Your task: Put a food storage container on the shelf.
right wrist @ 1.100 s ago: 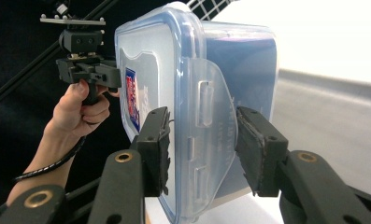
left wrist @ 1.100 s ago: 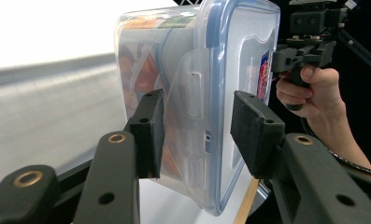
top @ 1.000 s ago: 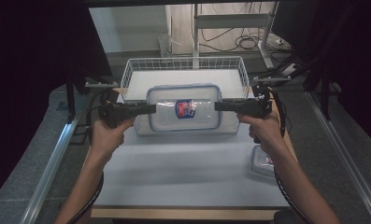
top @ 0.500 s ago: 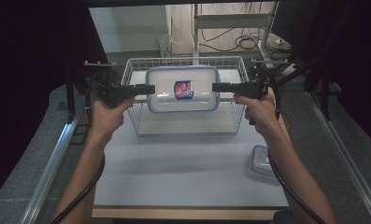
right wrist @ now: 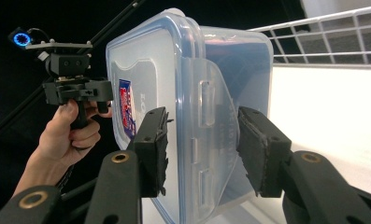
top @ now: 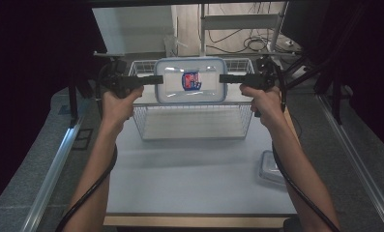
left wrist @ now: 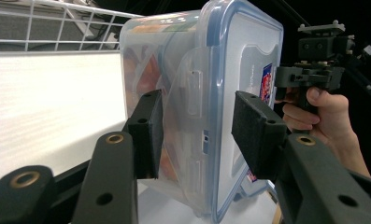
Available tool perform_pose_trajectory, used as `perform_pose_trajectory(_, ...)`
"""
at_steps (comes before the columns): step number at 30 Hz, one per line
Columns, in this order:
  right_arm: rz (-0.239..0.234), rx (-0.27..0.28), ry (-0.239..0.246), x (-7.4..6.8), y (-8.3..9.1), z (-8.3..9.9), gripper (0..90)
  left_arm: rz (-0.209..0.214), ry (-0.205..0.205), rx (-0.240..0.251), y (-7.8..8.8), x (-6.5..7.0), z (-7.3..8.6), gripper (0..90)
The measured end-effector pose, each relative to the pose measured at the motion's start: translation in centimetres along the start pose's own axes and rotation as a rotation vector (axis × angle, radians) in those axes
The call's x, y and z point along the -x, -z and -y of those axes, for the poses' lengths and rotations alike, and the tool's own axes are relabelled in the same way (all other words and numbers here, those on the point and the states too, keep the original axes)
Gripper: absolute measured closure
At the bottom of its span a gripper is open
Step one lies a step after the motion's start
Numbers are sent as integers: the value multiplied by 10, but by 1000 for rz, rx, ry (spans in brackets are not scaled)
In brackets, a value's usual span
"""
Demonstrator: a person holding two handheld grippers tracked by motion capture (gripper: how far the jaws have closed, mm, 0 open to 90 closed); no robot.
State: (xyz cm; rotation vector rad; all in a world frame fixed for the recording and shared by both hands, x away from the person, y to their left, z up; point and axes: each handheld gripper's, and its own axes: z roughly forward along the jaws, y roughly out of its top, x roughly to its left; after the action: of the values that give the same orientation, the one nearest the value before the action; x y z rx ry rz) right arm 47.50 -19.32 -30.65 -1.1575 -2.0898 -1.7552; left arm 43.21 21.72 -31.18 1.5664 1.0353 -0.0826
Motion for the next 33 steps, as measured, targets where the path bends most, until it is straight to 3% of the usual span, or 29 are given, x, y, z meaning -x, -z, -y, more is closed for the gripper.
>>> perform_pose_trajectory(7, 22, -5, -23, 9, -5, -6, 545, 9, 40, 0, -9, -14, 0, 541)
perform_pose_trajectory(10, 14, -5, -37, 13, -6, -6, 547, 5, 42, 4, -10, -15, -1, 539)
perform_pose_trajectory(13, 12, -9, -38, 14, -8, -6, 548, -30, 22, 12, -11, -12, -2, 521)
perform_pose_trajectory(14, 20, -8, -32, 14, -9, -6, 540, -56, 10, 16, -13, -9, -3, 512)
perform_pose_trajectory(21, 87, -4, 16, 12, -17, -10, 486, -61, 28, 42, -18, -14, -2, 495)
perform_pose_trajectory(26, 109, 22, 8, 14, -22, -10, 459, -78, 41, 58, -22, -17, -3, 447)
perform_pose_trajectory(27, 100, 34, -2, 16, -25, -9, 451, -110, 32, 49, -27, -15, -4, 414)
perform_pose_trajectory(30, 113, 48, -11, 17, -28, -8, 441, -131, 31, 41, -30, -15, -5, 374)
perform_pose_trajectory(33, 161, 73, 31, 15, -29, -9, 436, -131, 50, 42, -33, -17, -6, 359)
